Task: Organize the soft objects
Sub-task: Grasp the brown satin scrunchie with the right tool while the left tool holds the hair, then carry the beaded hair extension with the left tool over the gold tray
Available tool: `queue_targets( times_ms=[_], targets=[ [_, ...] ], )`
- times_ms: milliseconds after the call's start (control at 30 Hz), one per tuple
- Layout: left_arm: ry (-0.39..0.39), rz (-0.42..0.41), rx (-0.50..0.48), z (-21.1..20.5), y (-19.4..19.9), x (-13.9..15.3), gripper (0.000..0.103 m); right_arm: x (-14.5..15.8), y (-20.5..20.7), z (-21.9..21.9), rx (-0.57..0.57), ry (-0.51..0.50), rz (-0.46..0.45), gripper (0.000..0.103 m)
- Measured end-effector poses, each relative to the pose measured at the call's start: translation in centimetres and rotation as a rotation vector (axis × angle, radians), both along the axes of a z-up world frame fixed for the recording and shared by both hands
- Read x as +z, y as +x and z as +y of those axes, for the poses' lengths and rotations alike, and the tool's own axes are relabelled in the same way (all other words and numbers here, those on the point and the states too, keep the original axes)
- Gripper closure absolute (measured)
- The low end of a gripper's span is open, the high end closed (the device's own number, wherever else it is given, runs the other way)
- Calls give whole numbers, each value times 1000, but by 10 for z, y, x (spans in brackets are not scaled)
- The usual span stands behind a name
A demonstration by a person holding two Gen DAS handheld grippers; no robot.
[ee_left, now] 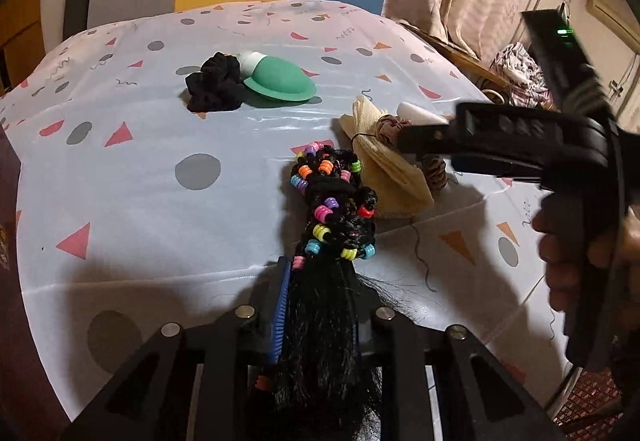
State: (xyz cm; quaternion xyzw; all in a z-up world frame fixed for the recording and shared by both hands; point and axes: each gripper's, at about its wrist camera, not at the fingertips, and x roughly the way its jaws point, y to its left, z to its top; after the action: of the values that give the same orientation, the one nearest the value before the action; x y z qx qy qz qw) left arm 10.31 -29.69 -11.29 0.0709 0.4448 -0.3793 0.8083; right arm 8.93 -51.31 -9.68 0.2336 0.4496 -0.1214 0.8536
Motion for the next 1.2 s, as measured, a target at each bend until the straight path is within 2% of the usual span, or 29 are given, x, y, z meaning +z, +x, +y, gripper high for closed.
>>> queue_targets(
  times_ms=[67,100,133,167,200,433,533,633,967,1200],
  targets=[
    [-2,-3,0,0,-1,0,81,-3,5,-7,-22,46,-26,21],
    [-2,-5,0,1,-1,-1,81,-4,7,-7,-22,52,-26,24],
    [-2,-5,0,1,-1,-1,81,-5,9,-6,-18,49,-21,33],
    [-4,-3,2,1,-1,-1,81,-5,11,-4,5,57,-19,60],
    [-5,-3,2,1,-1,-1,81,-4,12,-1,20,59,-12,81],
    [-5,2,1,5,0,0,85,20,-18,22,116,8,10,82],
    [1,13,18,7,-2,2,87,16,-40,29,116,-71,86,82],
    [32,-8,25,8,-9,5,88,-6,-50,29,101,-116,187,82],
    [38,-19,36,29,-36,16,90,-13,-50,29,108,-139,148,81],
    [4,-50,33,43,-53,37,90,-12,-50,42,134,-221,149,81]
  ],
)
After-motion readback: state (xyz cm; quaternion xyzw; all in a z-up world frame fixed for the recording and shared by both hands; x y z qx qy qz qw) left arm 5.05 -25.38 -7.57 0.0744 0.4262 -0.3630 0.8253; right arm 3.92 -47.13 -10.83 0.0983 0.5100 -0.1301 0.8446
